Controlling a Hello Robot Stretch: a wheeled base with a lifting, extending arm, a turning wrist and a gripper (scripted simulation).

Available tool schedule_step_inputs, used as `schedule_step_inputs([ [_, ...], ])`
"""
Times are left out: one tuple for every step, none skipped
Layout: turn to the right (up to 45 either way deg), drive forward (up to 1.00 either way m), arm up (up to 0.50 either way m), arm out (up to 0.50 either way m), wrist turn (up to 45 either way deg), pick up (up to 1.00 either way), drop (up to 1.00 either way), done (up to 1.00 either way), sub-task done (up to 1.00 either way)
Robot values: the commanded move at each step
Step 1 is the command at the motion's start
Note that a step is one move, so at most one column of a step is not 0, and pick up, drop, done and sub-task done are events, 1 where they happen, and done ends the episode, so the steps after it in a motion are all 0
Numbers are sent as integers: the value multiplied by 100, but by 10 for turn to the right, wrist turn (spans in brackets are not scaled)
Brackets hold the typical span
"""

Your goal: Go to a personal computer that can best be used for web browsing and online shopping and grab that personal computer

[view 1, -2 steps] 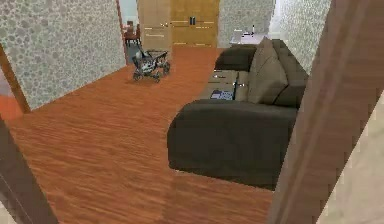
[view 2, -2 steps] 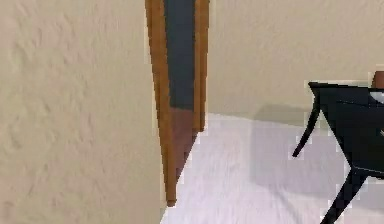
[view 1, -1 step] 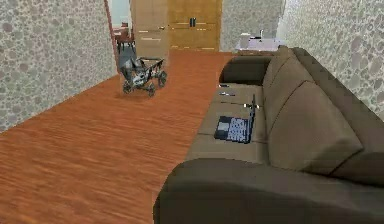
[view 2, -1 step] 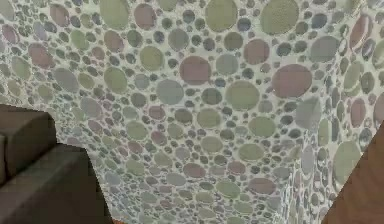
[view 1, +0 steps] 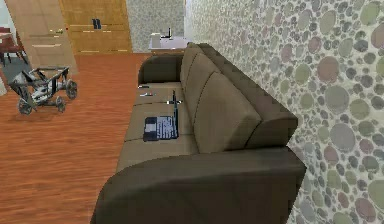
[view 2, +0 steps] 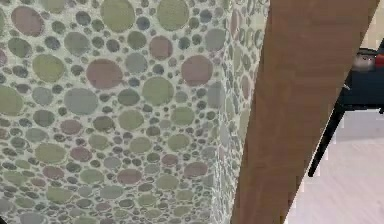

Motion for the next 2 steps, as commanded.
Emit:
schedule_step_inputs([
  [0, 30, 0, 0, 0, 0, 0, 0, 0],
  [-450, 0, 0, 0, 0, 0, 0, 0, 0],
])
